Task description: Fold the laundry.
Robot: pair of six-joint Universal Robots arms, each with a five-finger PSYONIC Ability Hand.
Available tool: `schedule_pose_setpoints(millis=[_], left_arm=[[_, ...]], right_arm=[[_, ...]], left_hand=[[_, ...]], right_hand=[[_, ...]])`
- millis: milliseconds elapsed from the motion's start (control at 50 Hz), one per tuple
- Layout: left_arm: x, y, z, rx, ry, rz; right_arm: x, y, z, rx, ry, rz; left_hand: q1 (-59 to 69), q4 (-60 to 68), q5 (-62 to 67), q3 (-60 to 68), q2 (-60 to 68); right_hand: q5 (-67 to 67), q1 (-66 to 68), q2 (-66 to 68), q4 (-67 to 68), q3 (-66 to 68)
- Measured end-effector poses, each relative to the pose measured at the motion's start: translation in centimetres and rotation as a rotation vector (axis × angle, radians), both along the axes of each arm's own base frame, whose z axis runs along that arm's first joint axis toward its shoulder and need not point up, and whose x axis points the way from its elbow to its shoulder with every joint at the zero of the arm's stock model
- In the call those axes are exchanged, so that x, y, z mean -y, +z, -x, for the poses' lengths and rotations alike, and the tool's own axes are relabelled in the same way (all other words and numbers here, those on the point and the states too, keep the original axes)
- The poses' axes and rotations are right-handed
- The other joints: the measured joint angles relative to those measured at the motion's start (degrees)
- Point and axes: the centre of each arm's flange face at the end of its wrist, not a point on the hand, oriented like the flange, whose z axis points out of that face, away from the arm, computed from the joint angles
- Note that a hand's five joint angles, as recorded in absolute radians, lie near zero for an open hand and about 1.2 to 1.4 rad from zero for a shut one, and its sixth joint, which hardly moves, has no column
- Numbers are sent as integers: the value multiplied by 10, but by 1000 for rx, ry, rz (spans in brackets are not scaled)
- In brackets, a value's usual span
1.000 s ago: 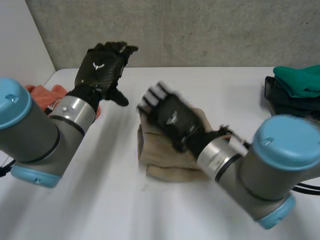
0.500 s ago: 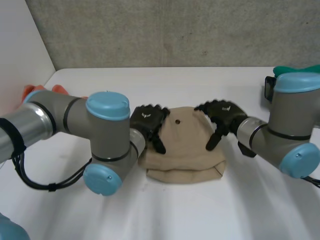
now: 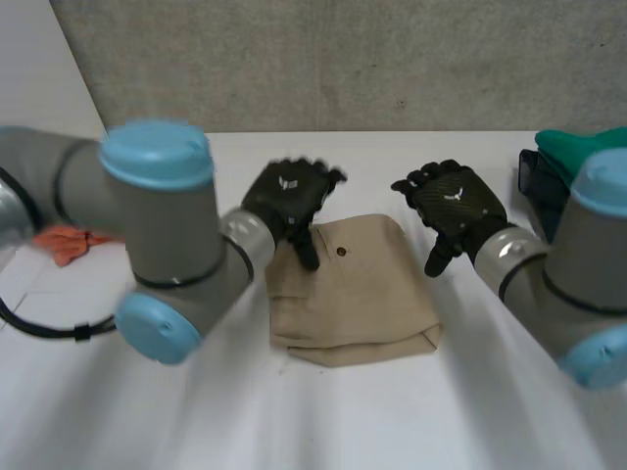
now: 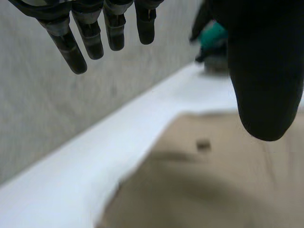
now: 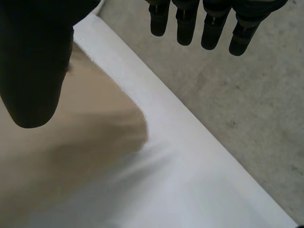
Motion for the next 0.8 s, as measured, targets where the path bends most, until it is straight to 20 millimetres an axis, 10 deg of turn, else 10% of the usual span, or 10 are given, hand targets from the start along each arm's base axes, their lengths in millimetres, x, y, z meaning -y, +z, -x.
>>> schedule_pose_setpoints(millis=[280, 540, 680, 800], left_arm=[[-10, 52, 15, -135, -370, 72], [-15, 45, 18, -130, -384, 49], [-13, 44, 17, -132, -378, 48], [-11, 45, 16, -133, -371, 50]], right_arm=[[-78, -73, -7, 1, 126, -18], [-51, -107, -27, 21, 130, 55], [-34, -101, -38, 56, 129, 120], [-19, -99, -45, 74, 123, 152]], left_hand=[[0, 0, 0, 0, 0], [0, 0, 0, 0, 0], [0, 0, 0, 0, 0], [0, 0, 0, 0, 0]], right_hand=[[0, 0, 0, 0, 0], [23, 24, 27, 25, 26], [369, 411, 437, 425, 427], [499, 484, 549, 561, 554]])
